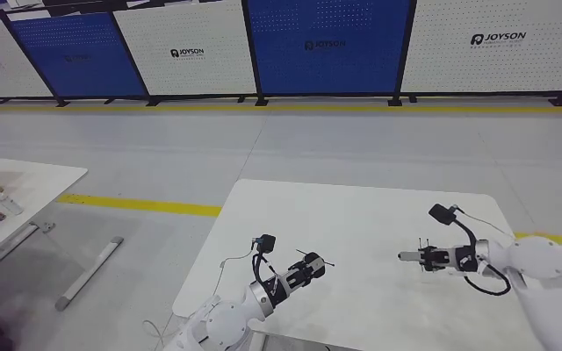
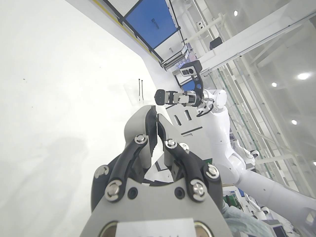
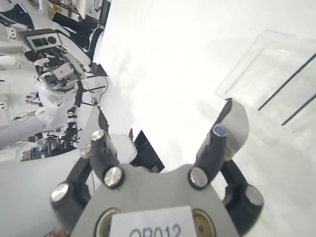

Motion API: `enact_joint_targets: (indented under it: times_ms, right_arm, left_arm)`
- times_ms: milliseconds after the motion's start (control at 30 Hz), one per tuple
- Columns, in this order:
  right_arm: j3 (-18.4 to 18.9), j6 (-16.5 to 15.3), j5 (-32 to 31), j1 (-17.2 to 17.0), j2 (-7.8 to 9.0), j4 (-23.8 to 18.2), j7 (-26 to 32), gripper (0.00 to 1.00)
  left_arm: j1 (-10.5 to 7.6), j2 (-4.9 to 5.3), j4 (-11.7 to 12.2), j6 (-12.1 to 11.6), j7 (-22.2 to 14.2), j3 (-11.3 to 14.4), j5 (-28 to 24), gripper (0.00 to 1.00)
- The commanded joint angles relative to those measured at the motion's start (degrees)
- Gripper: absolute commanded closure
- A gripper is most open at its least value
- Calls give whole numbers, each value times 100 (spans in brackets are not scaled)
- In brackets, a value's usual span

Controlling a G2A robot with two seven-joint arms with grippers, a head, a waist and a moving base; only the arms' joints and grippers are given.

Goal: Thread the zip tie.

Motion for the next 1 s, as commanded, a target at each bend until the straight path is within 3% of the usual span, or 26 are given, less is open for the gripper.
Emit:
enact_joint_targets:
  times_ms: [0,67,167,233,333,533,867,967]
  right_arm:
    - [129,111,-297,-109,52,-255,-171,0]
    - [306,346,-483,-192,107,-457,-276,0]
    - [432,430,-419,-149,153,-510,-56,0]
    - [323,528,-377,37,141,-246,125,0]
    - [-161,502,-410,507,46,323,350,0]
    - [-912,424,-358,1255,-195,1420,187,0]
    - [-912,424,-358,1255,-195,1420,187,0]
    - [-913,634,-688,1163,-176,1301,-282,0]
  left_arm:
    - [0,0,0,0,0,0,0,100]
    - [0,0,0,0,0,0,0,100]
    - [0,0,0,0,0,0,0,100]
    - [0,0,0,0,0,0,0,100]
    - [0,0,0,0,0,0,0,100]
    - [0,0,0,0,0,0,0,100]
    - [0,0,0,0,0,0,0,100]
    - [0,0,0,0,0,0,0,100]
